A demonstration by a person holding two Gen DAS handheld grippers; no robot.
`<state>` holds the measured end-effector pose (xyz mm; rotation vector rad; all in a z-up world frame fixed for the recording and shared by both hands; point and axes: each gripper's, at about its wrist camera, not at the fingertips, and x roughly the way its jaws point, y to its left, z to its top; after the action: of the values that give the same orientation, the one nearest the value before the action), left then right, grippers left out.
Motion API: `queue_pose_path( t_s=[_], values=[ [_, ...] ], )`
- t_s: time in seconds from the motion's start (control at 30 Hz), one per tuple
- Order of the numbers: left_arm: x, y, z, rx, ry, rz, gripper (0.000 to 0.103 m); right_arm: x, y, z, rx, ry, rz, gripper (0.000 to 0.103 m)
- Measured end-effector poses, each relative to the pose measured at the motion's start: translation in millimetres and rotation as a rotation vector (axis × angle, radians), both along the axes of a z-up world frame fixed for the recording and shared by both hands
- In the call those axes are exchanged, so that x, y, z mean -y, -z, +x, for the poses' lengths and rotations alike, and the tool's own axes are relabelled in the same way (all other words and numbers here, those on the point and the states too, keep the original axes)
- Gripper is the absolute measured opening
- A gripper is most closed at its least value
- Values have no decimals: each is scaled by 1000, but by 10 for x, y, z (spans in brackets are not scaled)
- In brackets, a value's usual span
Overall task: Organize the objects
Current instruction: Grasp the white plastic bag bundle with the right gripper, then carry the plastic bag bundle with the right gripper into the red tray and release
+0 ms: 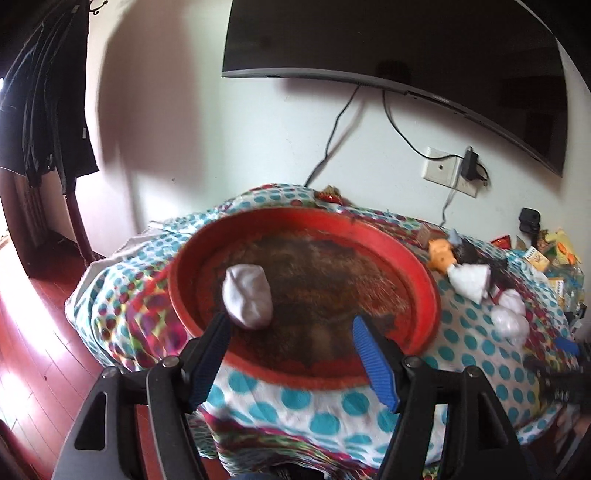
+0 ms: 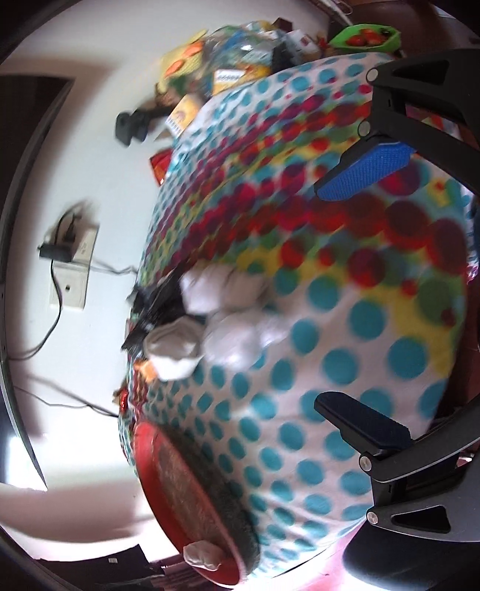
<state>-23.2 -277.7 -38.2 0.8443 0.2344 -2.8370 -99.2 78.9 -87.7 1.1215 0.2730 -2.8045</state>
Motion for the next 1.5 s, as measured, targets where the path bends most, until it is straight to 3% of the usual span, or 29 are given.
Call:
queue_pose_path(
  t_s=[0.07, 0.17, 0.27, 0.33, 0.4, 0.67, 0.97, 1.33, 1.5],
  values=[
    [-83, 27, 60, -16, 17, -14, 70, 85, -63, -70, -15, -13, -8, 103],
    [-149, 36, 126, -26, 36, 36, 70, 238, -164, -186, -47, -41, 4, 95],
    [-254, 120, 123, -10, 62, 27, 70, 422, -177, -335, -51, -69, 47, 71],
    [-330, 154, 75, 22, 87, 8, 70, 492, -119, -468, -16, -71, 50, 46],
    [-385, 169, 66, 24, 109, 1, 70, 496, -29, -605, 34, -61, 23, 34],
    [-319, 189, 51, 36, 73, 7, 70, 447, -2, -703, 49, -16, -34, 33],
    [-291, 217, 41, 59, 58, 4, 70, 640, -488, -648, -41, -68, -15, 33],
    [-301, 179, 63, 62, 37, -33, 70, 1244, -927, -847, -107, -167, 15, 33],
    [-183, 160, 98, 75, -13, -3, 70, 1583, -1043, -989, -104, -214, 11, 33]
  ],
)
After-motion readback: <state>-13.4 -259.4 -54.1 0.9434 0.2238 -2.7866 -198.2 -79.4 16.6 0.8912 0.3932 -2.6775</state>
